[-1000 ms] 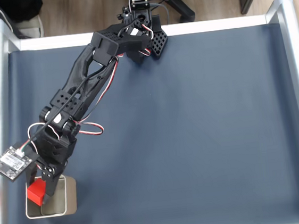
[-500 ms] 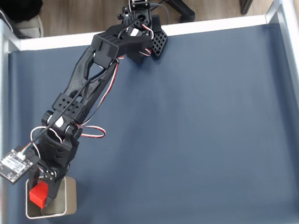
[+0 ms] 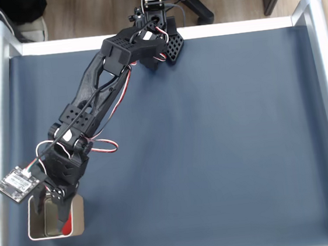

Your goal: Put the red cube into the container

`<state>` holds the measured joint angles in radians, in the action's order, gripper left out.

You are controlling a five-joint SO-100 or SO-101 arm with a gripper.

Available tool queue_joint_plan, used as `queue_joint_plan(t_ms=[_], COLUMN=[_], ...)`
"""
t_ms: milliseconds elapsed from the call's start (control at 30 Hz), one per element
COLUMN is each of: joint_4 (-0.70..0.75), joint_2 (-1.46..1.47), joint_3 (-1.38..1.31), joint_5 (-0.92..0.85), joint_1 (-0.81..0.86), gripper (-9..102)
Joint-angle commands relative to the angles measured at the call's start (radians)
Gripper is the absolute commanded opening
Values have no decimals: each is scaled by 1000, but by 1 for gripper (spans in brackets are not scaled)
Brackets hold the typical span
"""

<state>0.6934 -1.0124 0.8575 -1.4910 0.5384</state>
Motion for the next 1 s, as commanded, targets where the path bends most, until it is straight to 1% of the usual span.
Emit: queue_joint_plan(t_ms=[0,400,500,667,767,967], joint_4=[-14,-20,-28,-66,-86,-89], joint_2=[-18,-18,-26,-63,-117,-359], joint_3=[-29,-21,-12,29,77,288], joint_5=[11,3,-8,-21,-31,-23], joint_1=[-15,-11,-9,-15,-31,-120], gripper=[24,23,20,9,0,0])
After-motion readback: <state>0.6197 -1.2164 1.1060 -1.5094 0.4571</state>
